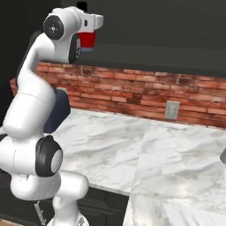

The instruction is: Sort all alcoholic drinks to one cabinet, and non-alcoholic drinks to the other.

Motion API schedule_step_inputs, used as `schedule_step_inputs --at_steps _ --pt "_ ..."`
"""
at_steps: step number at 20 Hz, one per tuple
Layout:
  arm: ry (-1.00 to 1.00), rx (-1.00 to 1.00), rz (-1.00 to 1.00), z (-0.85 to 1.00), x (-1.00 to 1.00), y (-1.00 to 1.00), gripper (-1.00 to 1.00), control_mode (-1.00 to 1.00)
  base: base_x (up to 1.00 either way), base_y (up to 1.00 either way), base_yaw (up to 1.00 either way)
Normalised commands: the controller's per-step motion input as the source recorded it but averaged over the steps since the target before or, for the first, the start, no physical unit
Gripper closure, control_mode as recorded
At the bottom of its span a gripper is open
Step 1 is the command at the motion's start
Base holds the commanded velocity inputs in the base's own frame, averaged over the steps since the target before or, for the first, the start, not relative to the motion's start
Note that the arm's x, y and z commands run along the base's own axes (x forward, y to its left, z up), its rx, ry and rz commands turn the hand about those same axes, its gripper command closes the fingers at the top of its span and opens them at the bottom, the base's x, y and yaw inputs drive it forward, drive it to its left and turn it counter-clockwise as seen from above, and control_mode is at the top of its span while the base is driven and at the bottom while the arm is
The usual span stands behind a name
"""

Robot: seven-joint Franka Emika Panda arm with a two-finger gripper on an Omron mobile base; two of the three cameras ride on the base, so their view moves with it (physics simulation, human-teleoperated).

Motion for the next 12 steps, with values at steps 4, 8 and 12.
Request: schedule_step_inputs --at_steps 4,8,12 --pt "0.05 -0.02 0.00 0.00 0.67 0.00 1.00 -1.00 0.00 0.00 0.00" --pt "0.05 -0.03 0.00 -0.05 0.51 0.00 1.00 -1.00 0.00 0.00 0.00" --pt "0.02 -0.03 0.00 -0.27 0.33 0.00 1.00 -1.00 0.00 0.00 0.00"
